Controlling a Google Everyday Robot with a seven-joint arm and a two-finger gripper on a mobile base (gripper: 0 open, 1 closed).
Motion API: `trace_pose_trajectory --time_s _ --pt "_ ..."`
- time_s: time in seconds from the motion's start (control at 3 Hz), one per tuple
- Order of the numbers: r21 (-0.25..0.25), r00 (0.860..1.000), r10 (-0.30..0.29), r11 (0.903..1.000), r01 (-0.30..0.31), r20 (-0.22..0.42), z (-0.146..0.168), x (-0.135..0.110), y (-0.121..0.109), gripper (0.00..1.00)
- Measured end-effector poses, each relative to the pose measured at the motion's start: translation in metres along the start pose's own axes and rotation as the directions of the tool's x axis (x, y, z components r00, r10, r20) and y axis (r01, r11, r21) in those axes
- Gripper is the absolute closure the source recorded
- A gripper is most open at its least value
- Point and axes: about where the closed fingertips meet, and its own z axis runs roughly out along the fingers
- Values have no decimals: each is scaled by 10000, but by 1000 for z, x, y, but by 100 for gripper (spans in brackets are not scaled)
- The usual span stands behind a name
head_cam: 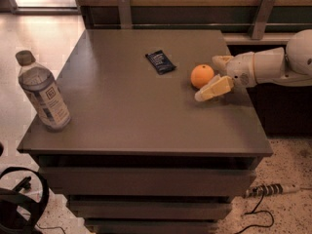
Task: Move orange near blue plastic bottle
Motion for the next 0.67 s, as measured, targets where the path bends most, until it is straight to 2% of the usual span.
trace_pose_trajectory --time_s 0.33,0.67 --pt "-263 9989 27 9997 -14 475 15 -1 0 16" --pt "-329 9987 30 9995 -13 517 18 -1 1 39"
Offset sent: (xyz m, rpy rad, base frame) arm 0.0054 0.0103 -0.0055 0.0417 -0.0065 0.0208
